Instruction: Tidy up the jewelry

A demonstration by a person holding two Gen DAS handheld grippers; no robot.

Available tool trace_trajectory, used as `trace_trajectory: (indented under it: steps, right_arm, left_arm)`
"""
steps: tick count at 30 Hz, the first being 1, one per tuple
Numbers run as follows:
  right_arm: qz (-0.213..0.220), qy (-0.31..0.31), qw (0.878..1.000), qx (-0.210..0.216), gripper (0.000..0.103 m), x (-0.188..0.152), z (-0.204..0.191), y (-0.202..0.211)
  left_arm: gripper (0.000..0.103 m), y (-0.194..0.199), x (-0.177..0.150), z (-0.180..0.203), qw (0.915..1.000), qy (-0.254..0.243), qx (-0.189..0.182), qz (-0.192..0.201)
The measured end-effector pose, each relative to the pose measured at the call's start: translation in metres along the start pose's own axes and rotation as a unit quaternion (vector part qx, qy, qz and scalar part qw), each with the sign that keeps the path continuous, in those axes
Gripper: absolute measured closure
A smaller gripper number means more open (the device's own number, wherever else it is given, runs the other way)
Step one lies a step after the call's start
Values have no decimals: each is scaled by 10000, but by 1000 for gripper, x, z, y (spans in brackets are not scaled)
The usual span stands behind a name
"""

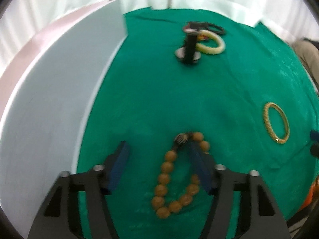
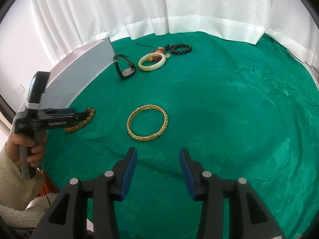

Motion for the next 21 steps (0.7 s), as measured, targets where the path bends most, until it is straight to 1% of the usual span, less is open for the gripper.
trace_trajectory:
  steps: [1,2,4,5,7,10,14,18,21]
  right_arm:
    - [8,-21,10000,-2,58,0,1,0]
    - [8,-42,10000,-2,58,1,2,0]
    - [8,-67,10000,-12,58,2,3,-1]
    - [3,-76,10000,-12,58,2,3,-1]
    - [1,-112,9999,-7,58,2,5,0]
    - [0,-99,10000,-13,58,3,4,1]
    - [-39,151,9999,19,58,8,-5,-2]
    - [-139,616,9978,212,58,20,-31,-12]
    - [-329,1180,9919,343,58,28,-60,-32]
  left_arm:
    - [70,0,1,6,9998,-140,-126,0]
    - [94,1,1,12,9993,-297,-205,-24]
    - [94,3,0,13,9989,-432,-187,-68]
    - [94,5,-1,12,9990,-336,-289,-75]
    - [94,13,-1,5,9983,15,-575,-24]
    - [94,34,0,-3,9928,527,-1057,175]
    - [94,66,-2,-12,9854,917,-1364,444]
    - [94,82,-6,-15,9815,1120,-1440,574]
    - [94,88,-10,-19,9811,1205,-1388,600]
Point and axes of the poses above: each gripper's, at about its wrist camera, not at the fingertips, and y roughly against the way its jaws point, z to its right, x to its top, the point moved 6 cm from there along -y, roughly the way its jaws point, and after that the axes turned 3 degrees about -x, right-handed, at the moved point
